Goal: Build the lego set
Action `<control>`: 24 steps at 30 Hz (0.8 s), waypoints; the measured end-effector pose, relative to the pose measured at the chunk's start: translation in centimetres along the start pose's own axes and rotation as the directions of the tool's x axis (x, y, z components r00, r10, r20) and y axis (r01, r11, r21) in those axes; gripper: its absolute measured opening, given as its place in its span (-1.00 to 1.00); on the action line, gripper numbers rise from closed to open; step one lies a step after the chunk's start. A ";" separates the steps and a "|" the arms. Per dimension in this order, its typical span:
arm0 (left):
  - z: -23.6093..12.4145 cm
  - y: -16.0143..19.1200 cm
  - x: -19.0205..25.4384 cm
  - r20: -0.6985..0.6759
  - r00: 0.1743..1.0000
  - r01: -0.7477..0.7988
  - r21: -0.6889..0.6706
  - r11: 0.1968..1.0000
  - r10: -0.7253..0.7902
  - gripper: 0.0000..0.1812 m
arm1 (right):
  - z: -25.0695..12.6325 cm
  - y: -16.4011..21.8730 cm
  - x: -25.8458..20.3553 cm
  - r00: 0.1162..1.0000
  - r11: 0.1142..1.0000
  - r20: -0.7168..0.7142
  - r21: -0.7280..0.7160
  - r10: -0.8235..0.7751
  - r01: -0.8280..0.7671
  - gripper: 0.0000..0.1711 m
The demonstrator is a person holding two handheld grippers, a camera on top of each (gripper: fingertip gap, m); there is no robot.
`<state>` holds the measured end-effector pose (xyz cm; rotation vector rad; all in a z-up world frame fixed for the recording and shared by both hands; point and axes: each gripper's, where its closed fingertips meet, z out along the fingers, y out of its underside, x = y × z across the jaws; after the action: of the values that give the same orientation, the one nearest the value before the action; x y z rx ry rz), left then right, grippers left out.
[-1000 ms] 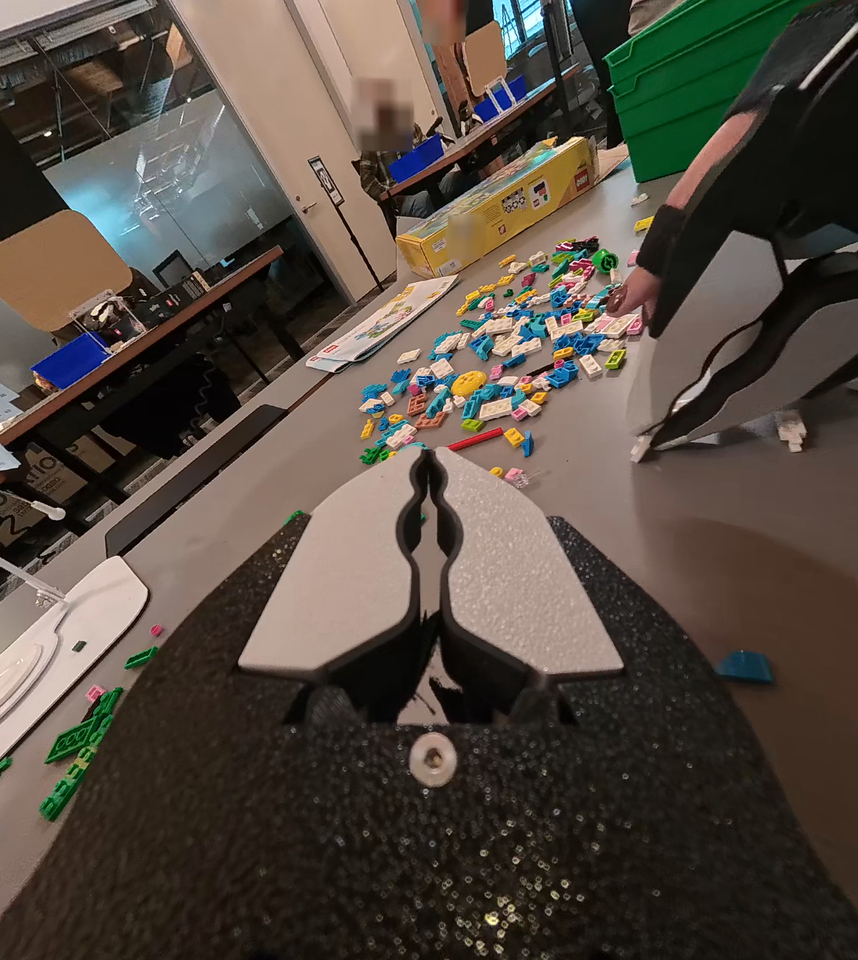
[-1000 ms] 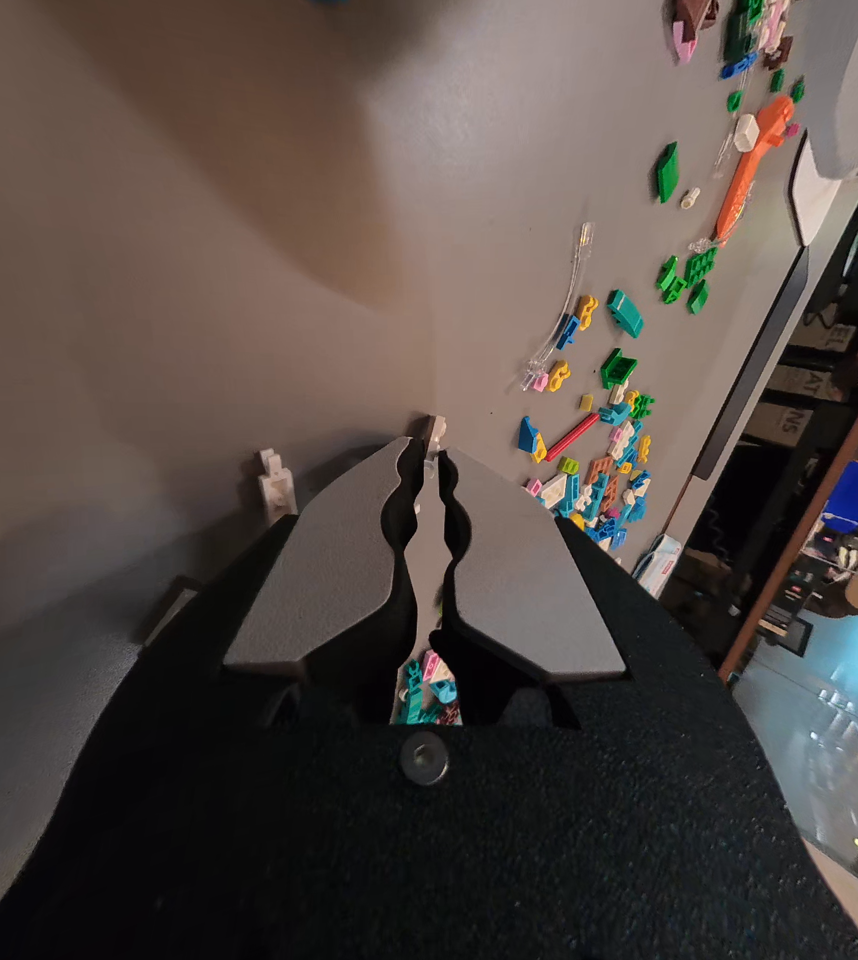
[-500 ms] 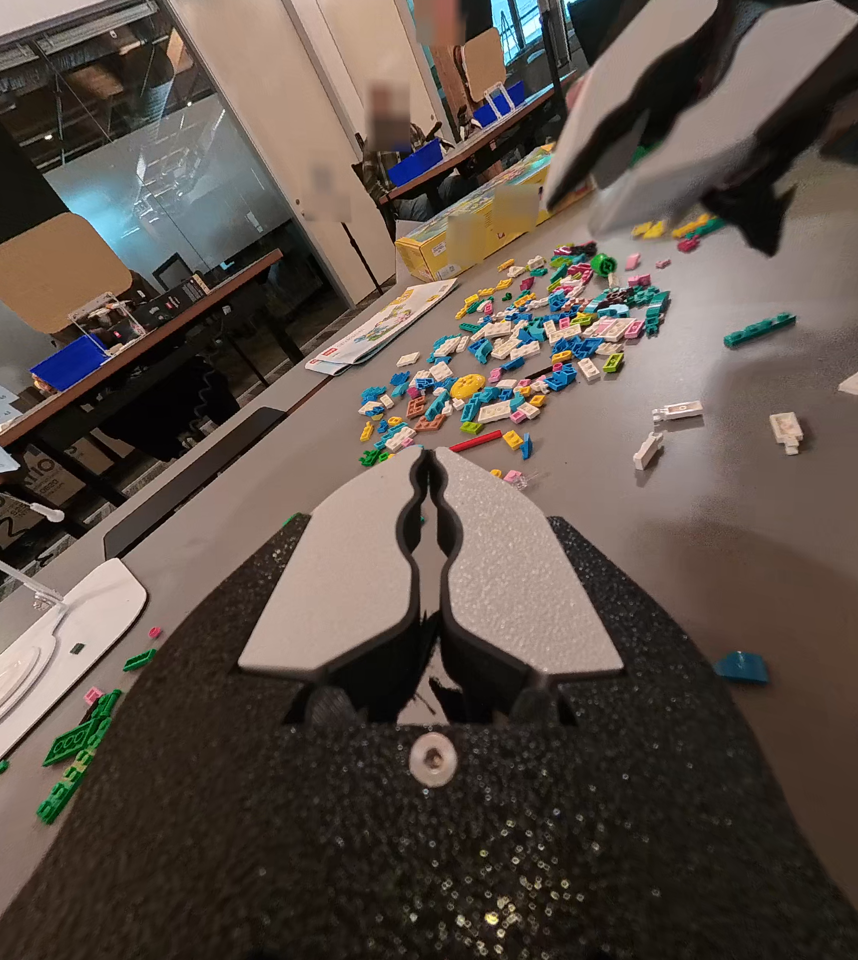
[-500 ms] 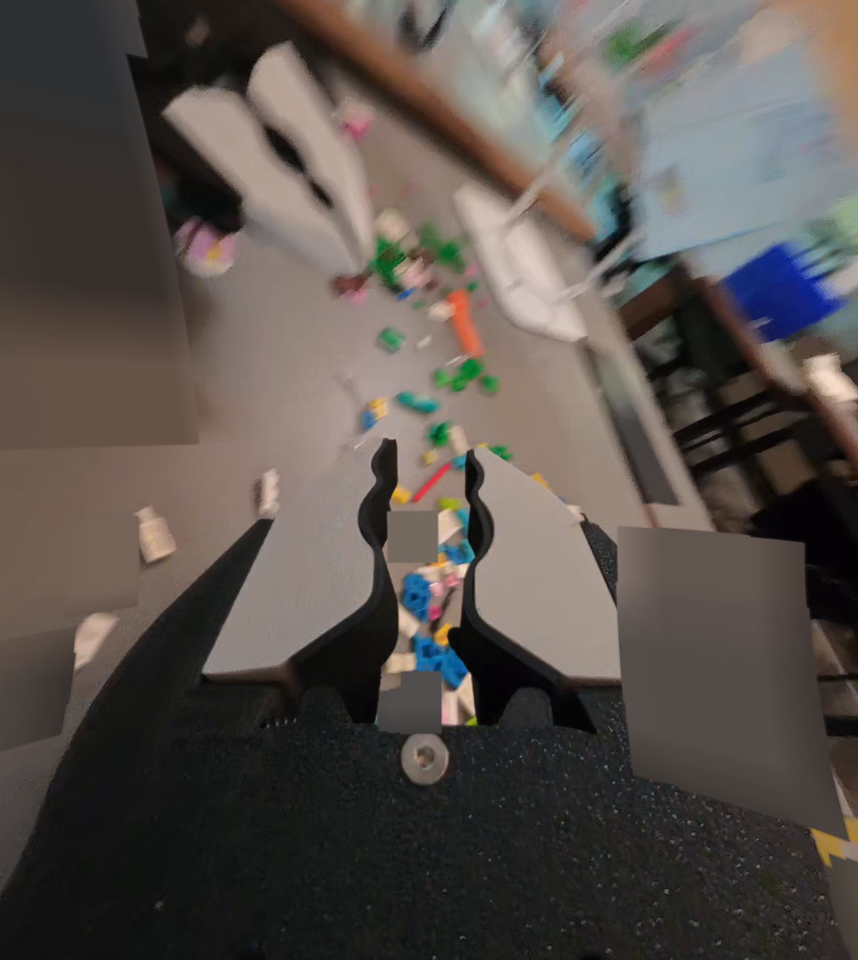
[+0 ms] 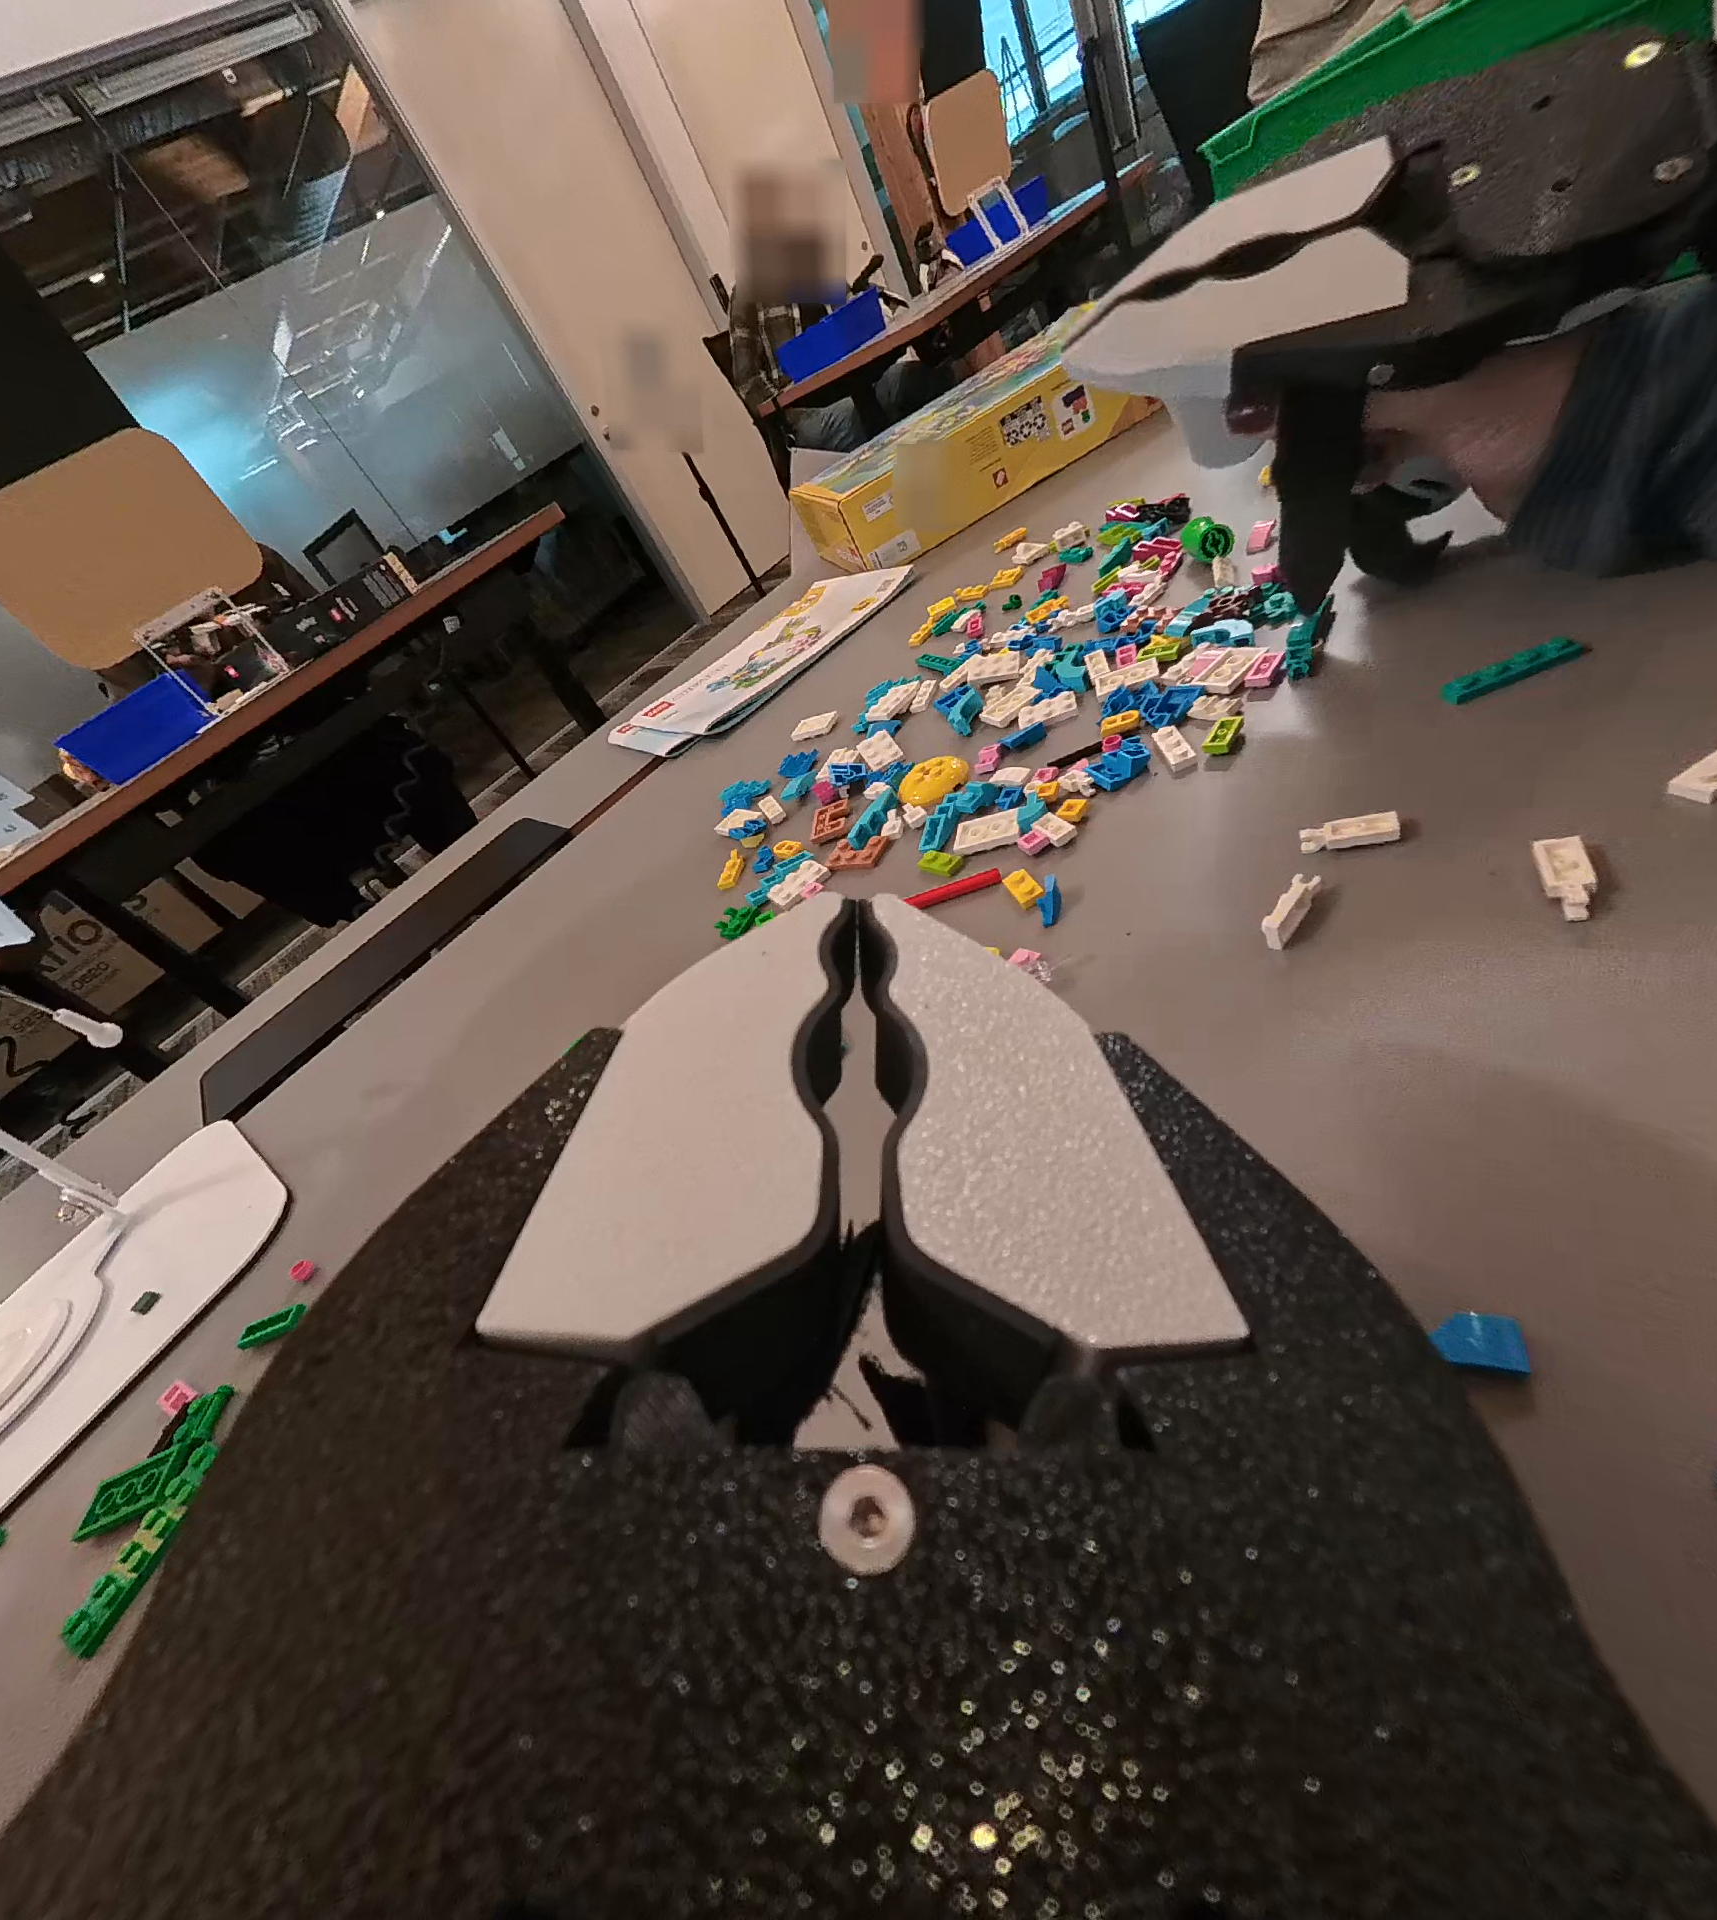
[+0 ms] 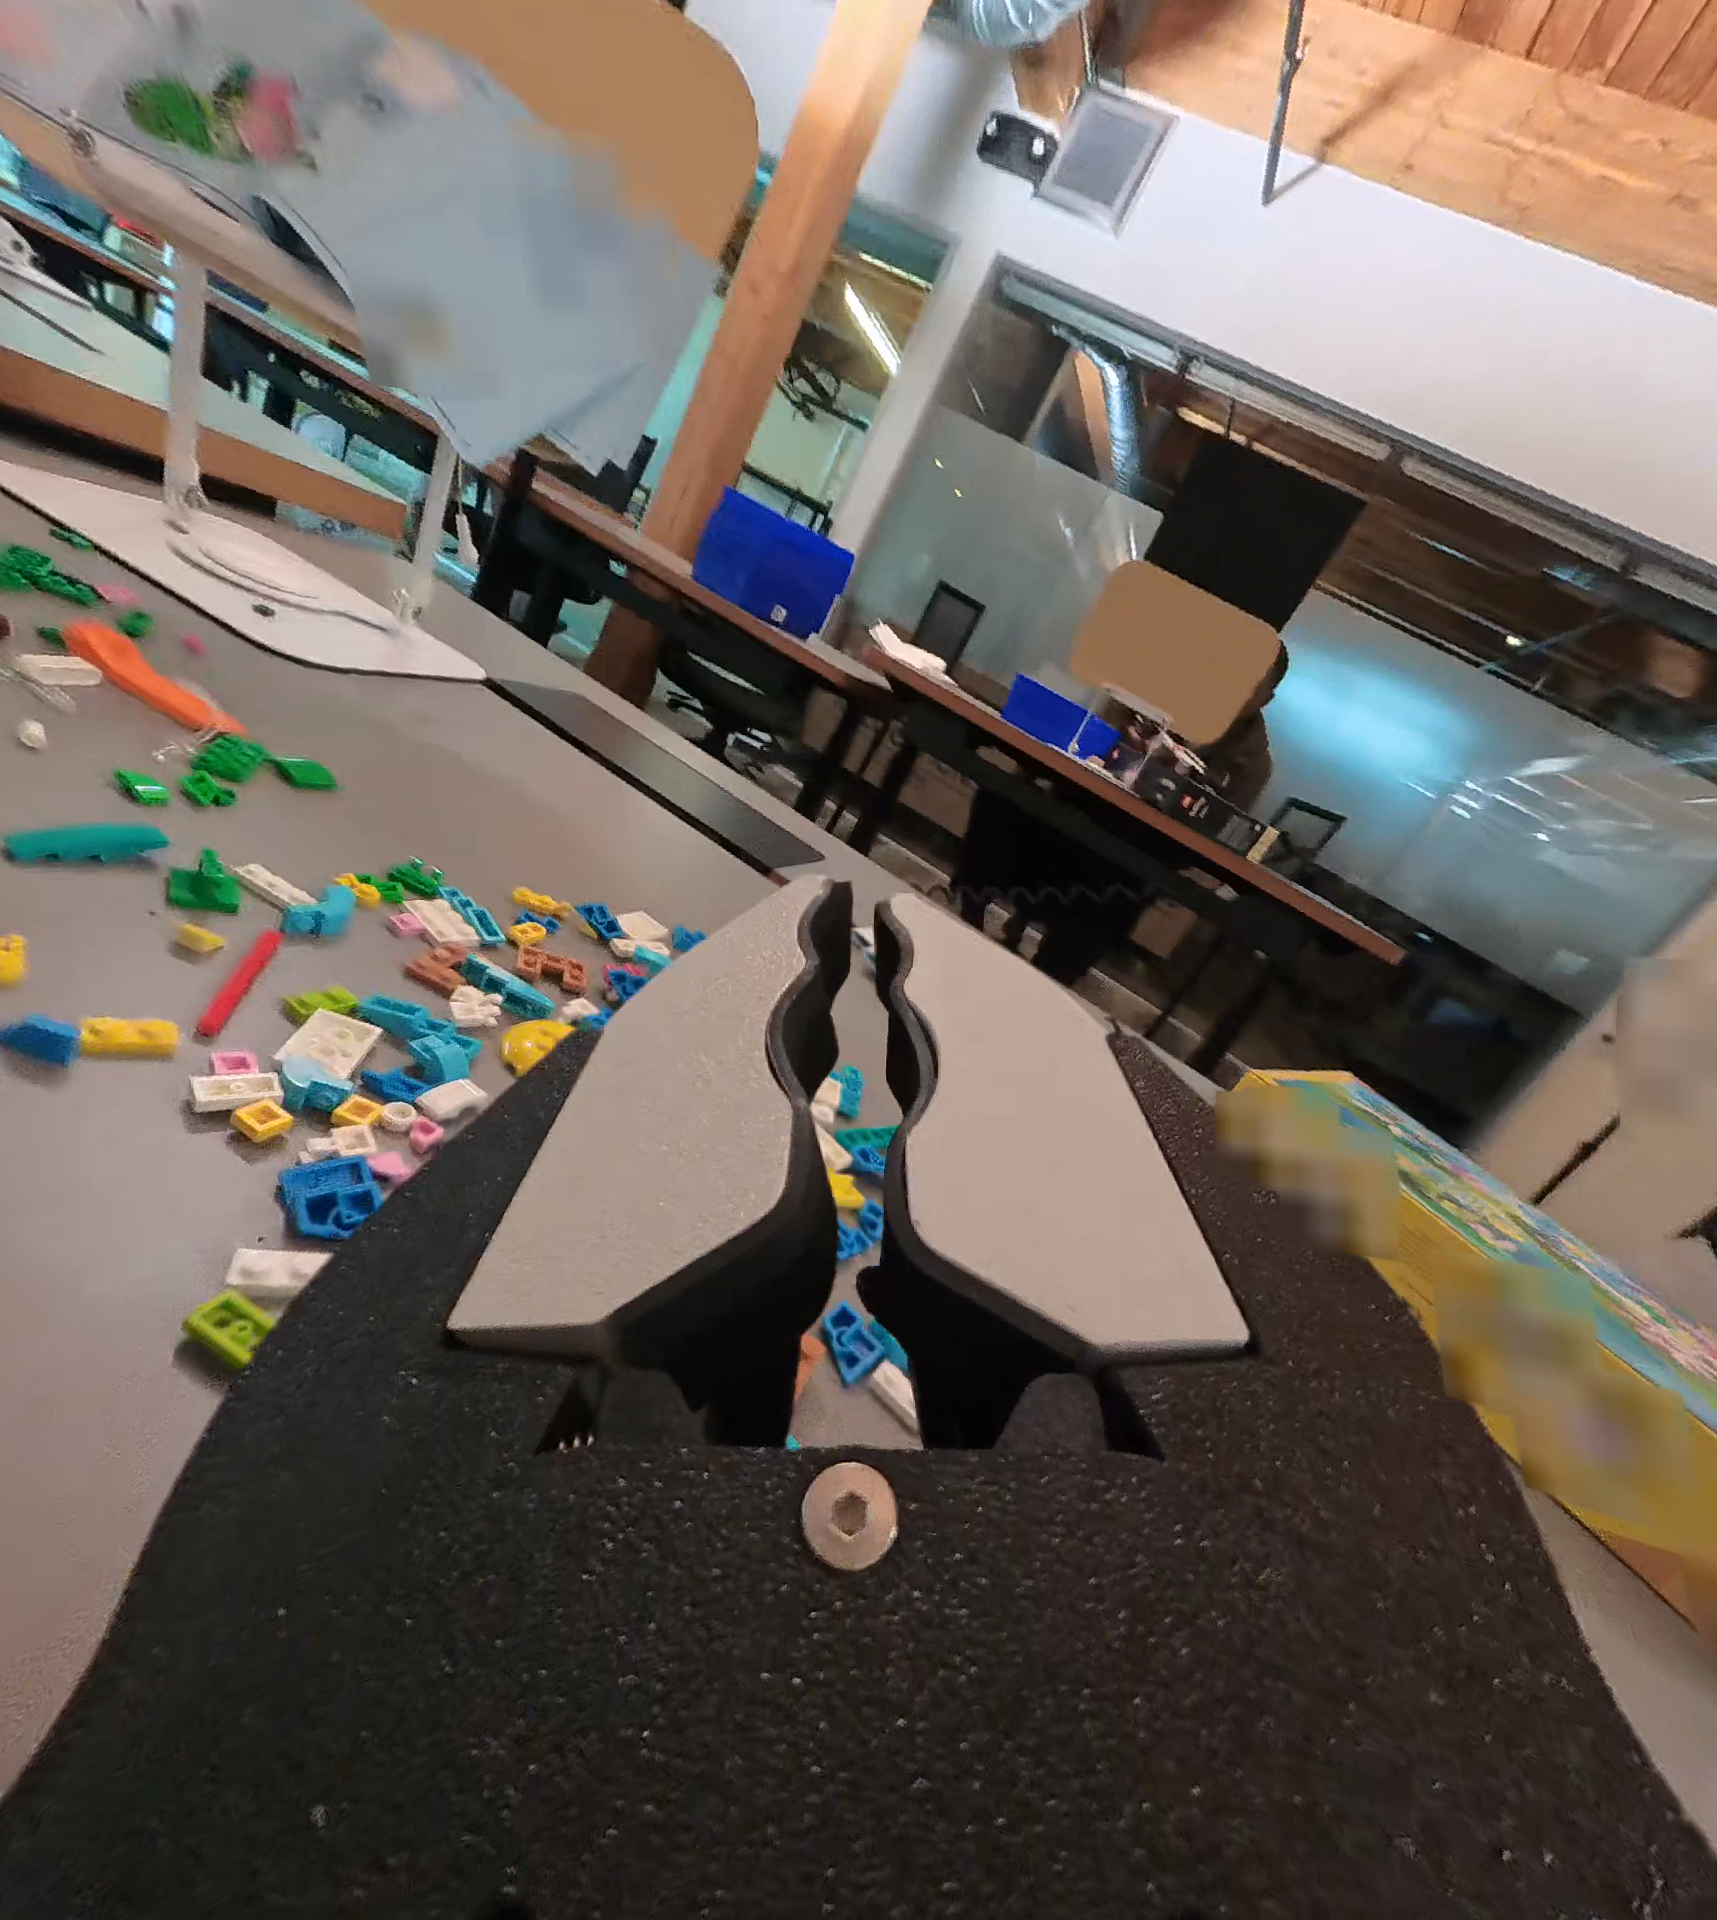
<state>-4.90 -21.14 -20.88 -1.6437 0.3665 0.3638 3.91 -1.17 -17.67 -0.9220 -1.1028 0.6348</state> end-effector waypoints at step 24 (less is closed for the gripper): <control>-0.1 -0.6 1.6 -0.090 0.995 -0.028 0.036 0.999 0.031 -1.00 | 0.0 1.1 1.0 0.997 0.997 -0.031 -0.041 0.068 -0.069 -1.00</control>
<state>-3.24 -21.17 -21.07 -1.6253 0.4636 0.3041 4.22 0.14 -18.13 -1.0062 -1.0655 0.6540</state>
